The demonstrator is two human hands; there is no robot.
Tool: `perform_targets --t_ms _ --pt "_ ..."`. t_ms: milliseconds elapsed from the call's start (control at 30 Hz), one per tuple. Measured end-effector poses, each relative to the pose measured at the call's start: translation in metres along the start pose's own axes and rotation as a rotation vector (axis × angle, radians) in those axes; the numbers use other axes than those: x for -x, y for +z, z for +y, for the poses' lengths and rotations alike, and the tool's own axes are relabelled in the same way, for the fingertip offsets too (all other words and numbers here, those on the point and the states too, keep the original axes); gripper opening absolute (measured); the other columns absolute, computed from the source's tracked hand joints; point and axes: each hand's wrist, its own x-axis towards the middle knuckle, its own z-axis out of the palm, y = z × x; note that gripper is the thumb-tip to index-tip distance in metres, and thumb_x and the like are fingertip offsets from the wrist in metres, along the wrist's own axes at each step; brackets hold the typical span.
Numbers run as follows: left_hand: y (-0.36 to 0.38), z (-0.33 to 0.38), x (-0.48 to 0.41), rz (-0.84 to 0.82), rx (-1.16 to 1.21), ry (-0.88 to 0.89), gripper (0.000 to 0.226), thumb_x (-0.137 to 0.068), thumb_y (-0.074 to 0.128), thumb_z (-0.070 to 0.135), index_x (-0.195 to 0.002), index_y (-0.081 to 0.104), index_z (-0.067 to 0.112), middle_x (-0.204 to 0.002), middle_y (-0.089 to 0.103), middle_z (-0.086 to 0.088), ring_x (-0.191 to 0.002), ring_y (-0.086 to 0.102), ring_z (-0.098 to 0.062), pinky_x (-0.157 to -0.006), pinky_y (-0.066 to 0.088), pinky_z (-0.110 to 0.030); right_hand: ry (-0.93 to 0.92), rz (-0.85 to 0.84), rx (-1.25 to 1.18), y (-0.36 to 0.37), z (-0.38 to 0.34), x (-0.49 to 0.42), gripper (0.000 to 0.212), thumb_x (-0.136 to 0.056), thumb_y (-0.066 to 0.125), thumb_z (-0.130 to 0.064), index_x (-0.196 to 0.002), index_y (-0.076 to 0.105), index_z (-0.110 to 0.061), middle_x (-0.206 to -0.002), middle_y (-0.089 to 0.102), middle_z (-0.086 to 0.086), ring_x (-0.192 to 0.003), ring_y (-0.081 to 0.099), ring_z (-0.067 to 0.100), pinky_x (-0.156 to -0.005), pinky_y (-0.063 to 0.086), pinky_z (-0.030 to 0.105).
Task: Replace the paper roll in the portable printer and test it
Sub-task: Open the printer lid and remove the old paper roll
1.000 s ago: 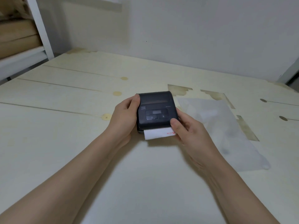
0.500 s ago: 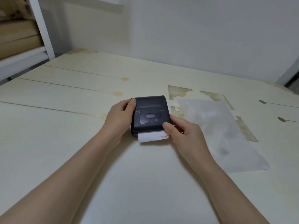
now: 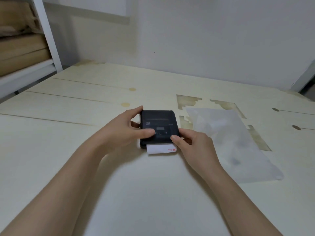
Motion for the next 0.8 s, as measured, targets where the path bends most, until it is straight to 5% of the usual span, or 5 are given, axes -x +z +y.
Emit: perform_targets --t_ms 133,367,567,633,800 --pt "0.0 -0.001 0.004 -0.136 -0.089 -0.028 0.121 -0.067 0.088 0.01 -0.152 0.01 0.047 -0.13 0.048 0.004 -0.103 0.068 -0.011 -0.079 0.053 -0.021 -0.002 0.026 0.032 0.001 -0.001 0.002 0.022 -0.093 0.06 -0.03 -0.111 0.073 -0.03 -0.088 0.076 -0.002 -0.085 0.067 0.016 -0.079 0.052 0.031" --pt "-0.006 -0.004 0.001 -0.113 0.028 0.049 0.112 -0.062 0.091 0.016 -0.15 0.027 0.044 -0.136 0.056 0.012 -0.107 0.067 -0.008 -0.1 0.05 -0.039 -0.071 0.102 0.028 0.0 -0.002 0.002 0.033 -0.1 0.046 -0.032 -0.096 0.073 -0.012 -0.076 0.07 0.008 -0.07 0.058 0.018 -0.063 0.043 0.031" --pt "-0.004 -0.003 -0.005 0.016 0.185 0.087 0.096 -0.058 0.086 0.047 -0.142 0.042 0.034 -0.129 0.061 0.013 -0.116 0.06 -0.004 -0.091 0.045 -0.023 -0.092 0.116 -0.253 0.0 -0.004 -0.003 0.031 -0.101 0.045 -0.037 -0.121 0.068 -0.028 -0.111 0.069 -0.022 -0.107 0.062 0.002 -0.085 0.048 0.013" --pt "0.002 0.0 -0.01 0.123 0.24 0.023 0.094 -0.056 0.079 0.068 -0.134 0.043 0.03 -0.122 0.065 0.01 -0.112 0.061 -0.007 -0.089 0.043 -0.023 -0.112 0.115 -0.318 0.0 -0.003 -0.012 0.035 -0.101 0.045 -0.037 -0.132 0.06 -0.032 -0.124 0.064 -0.017 -0.119 0.056 0.002 -0.098 0.049 0.026" --pt "0.021 0.01 -0.026 0.25 0.31 -0.027 0.091 -0.054 0.049 0.093 -0.112 0.038 0.025 -0.115 0.066 -0.006 -0.092 0.067 -0.021 -0.089 0.047 -0.034 -0.142 0.111 -0.261 0.001 -0.007 -0.027 0.038 -0.101 0.046 -0.03 -0.139 0.053 -0.034 -0.125 0.051 -0.01 -0.12 0.047 0.005 -0.079 0.039 0.0"
